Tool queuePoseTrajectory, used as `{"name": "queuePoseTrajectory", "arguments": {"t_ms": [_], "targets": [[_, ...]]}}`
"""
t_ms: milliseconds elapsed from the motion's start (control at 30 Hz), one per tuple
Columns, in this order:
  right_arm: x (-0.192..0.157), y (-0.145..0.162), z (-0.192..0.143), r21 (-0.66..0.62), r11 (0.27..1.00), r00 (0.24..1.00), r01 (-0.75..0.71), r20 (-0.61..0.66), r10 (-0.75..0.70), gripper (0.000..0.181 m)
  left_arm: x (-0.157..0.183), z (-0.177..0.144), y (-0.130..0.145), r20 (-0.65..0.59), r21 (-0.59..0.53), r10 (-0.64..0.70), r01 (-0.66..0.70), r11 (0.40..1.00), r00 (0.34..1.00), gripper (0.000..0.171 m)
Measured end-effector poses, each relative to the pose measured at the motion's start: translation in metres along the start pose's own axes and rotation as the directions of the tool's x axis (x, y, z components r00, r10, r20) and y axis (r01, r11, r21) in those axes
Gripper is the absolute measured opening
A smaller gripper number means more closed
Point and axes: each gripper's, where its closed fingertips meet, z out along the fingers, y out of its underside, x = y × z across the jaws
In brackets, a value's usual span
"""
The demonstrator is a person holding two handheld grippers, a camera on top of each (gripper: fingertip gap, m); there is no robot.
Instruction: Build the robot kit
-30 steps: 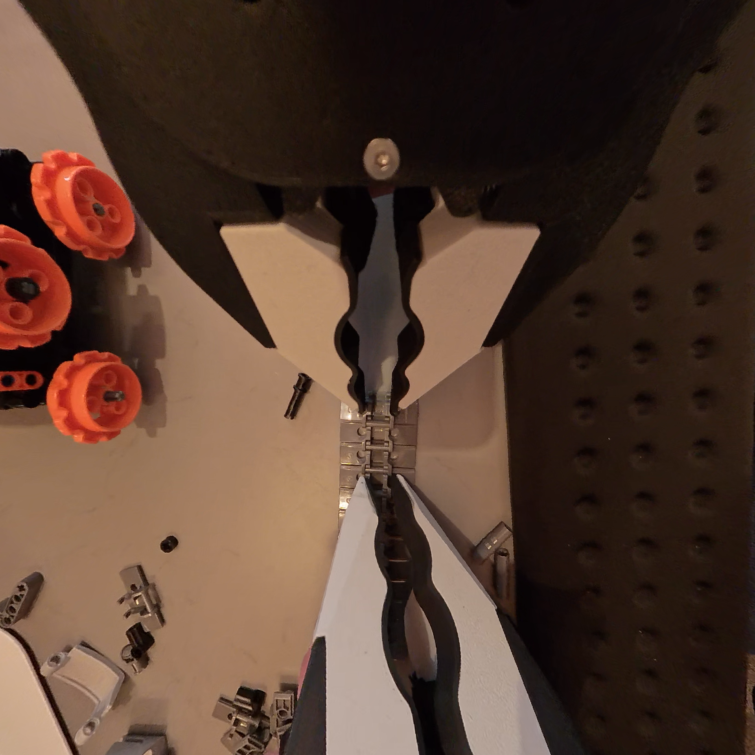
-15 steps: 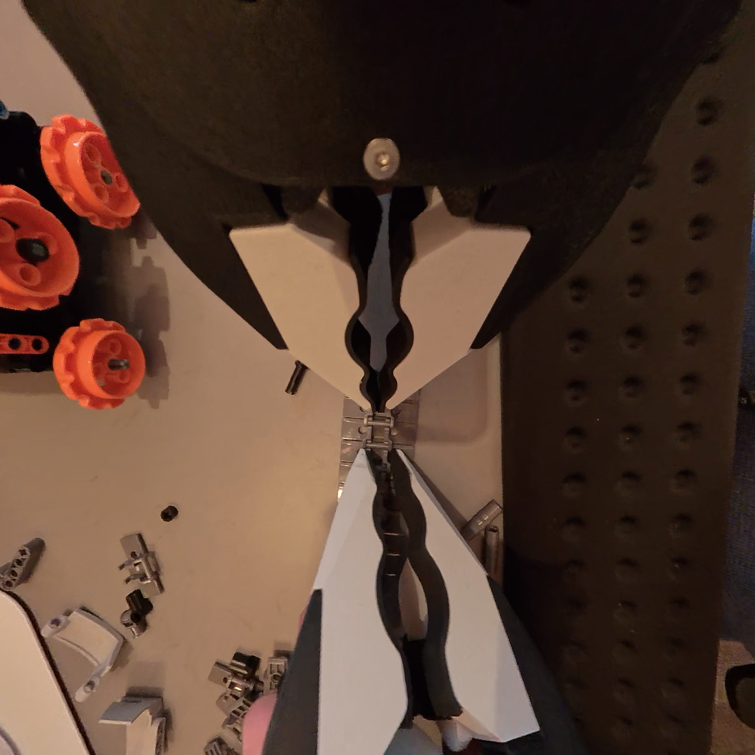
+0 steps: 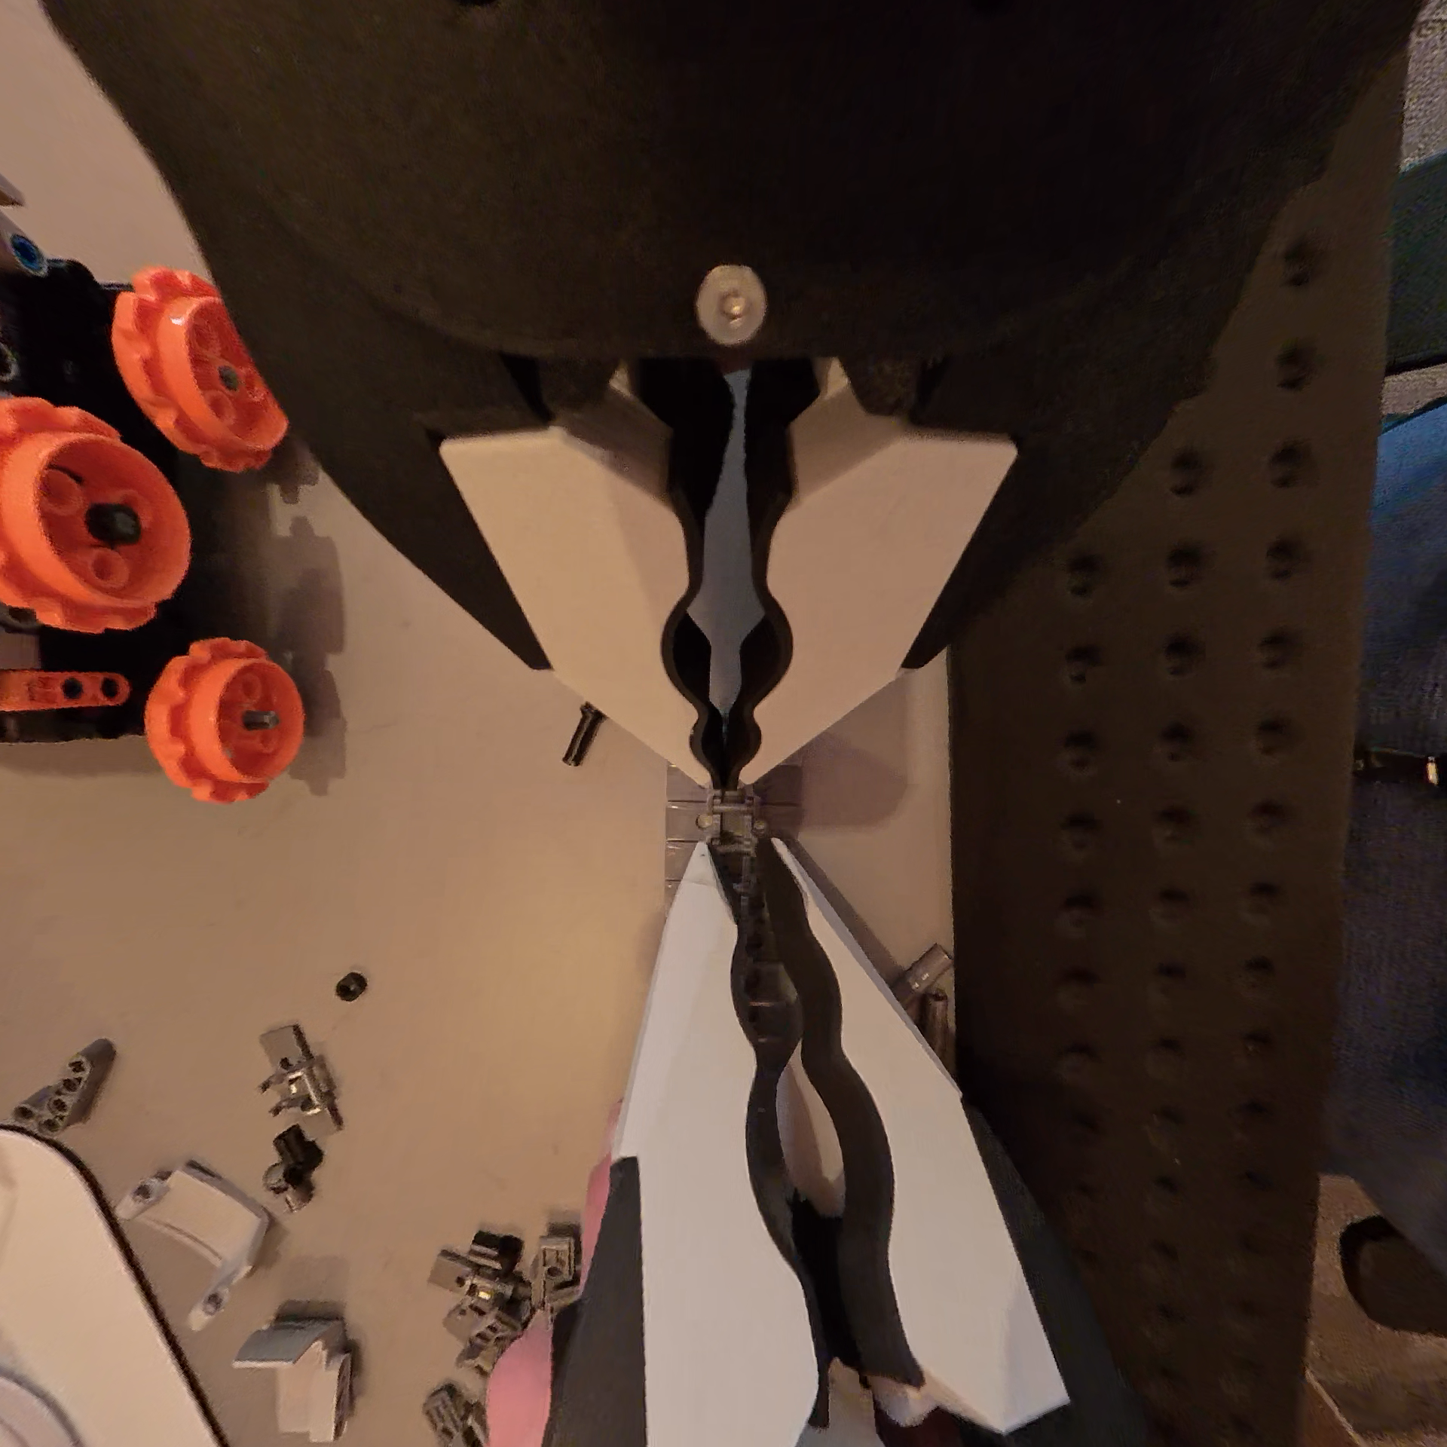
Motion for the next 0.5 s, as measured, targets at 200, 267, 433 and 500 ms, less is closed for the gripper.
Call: {"name": "queuePoseTrajectory", "arguments": {"t_ms": [200,267,433,500], "targets": [[-0.001,0.009,0.009,-0.061,0.998,1.0,0.02,0.003,-0.02,0.0,0.003,0.012,-0.001,0.005,-0.014,0.001,-0.001,1.0,1.0,0.009],[-0.001,0.009,0.01,-0.057,0.998,1.0,0.017,0.002,-0.017,0.0,0.008,0.015,0.0,-0.021,-0.024,-0.011,0.011,1.0,1.0,0.01],[-0.001,0.005,0.008,-0.046,0.999,1.0,0.022,0.001,-0.022,0.0,0.008,0.016,0.005,-0.021,-0.039,-0.02,0.019,0.999,1.0,0.011],[-0.001,0.005,0.009,-0.053,0.998,1.0,0.024,0.0,-0.024,0.0,0.008,0.016,0.006,-0.02,-0.039,-0.02,0.019,0.999,1.0,0.01]]}}
